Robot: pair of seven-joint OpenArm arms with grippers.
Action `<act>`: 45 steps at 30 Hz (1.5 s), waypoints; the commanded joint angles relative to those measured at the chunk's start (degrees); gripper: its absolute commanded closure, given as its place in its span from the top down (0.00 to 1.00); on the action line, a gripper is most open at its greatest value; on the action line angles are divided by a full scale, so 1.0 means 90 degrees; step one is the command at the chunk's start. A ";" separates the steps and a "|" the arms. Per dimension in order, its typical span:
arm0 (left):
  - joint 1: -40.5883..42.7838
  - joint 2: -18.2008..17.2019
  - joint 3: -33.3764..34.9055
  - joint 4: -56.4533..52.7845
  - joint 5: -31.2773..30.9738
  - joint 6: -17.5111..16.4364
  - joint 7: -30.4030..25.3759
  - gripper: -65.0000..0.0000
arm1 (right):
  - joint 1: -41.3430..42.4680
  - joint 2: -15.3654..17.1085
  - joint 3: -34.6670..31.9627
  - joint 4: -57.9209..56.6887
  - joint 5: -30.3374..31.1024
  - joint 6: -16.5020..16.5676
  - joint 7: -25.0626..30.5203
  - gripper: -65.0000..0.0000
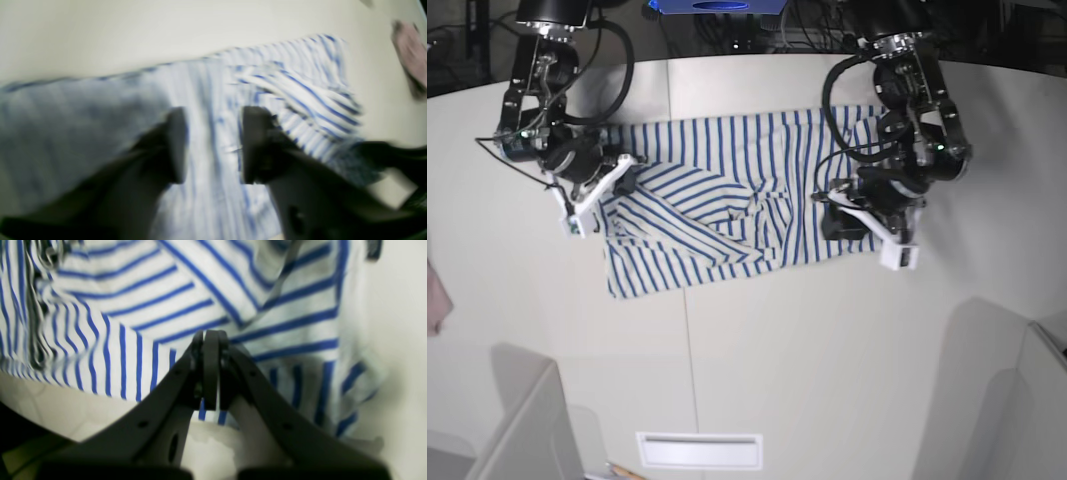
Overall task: Fold the T-shirt properly
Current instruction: 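Grasp the shirt end with the right gripper and lift it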
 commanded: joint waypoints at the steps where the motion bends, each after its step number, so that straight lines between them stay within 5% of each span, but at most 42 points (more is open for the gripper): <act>1: 0.0054 -0.0192 -0.0182 0.0215 -0.0083 0.0003 -0.0090 0.05 | 0.0173 0.0072 0.0078 0.0116 0.0071 0.0033 0.0087 0.00; 4: 0.0503 -0.0876 -0.0660 0.0273 -0.0083 -0.0006 -0.0090 0.00 | 0.0486 0.0121 0.0127 0.0077 0.0071 0.0033 -0.0206 0.00; 5: 0.0699 -0.1101 -0.0817 0.0264 -0.0083 -0.0006 -0.0090 0.00 | 0.0584 0.0121 0.0127 0.0077 0.0071 0.0033 -0.0333 0.08; 8: 0.1265 -0.1618 -0.1461 0.0254 -0.0083 -0.0016 -0.0129 0.00 | 0.0877 0.0131 0.0127 -0.0021 0.0081 0.0033 -0.0557 0.57; 11: 0.1636 -0.1814 -0.2253 0.0234 -0.0083 -0.0016 -0.0129 0.00 | 0.1150 0.0199 0.0166 -0.0460 0.0559 0.0033 -0.0635 0.84; 16: 0.1890 -0.1814 -0.3278 0.0215 -0.0034 -0.0417 -0.0129 0.00 | 0.1756 0.0531 0.0889 -0.1672 0.1790 0.0033 -0.0635 0.82; 19: 0.1910 -0.1804 -0.3532 0.0215 -0.0004 -0.0827 -0.0129 0.00 | 0.2137 0.0805 0.0977 -0.2551 0.1829 0.0033 -0.0606 0.80; 27: 0.1861 -0.1804 -0.3522 0.0215 -0.0004 -0.0856 -0.0129 0.00 | 0.2479 0.1303 0.0928 -0.4094 0.1819 0.0052 -0.0626 0.80; 34: 0.1714 -0.1804 -0.3522 0.0205 0.0005 -0.0856 -0.0139 0.00 | 0.2225 0.1342 -0.0449 -0.4133 0.2210 0.0453 -0.0645 0.80; 45: 0.1412 -0.1824 -0.2956 0.0088 0.0953 -0.0856 -0.0168 0.00 | 0.2117 0.1323 -0.1358 -0.4163 0.2357 0.0463 -0.0635 0.80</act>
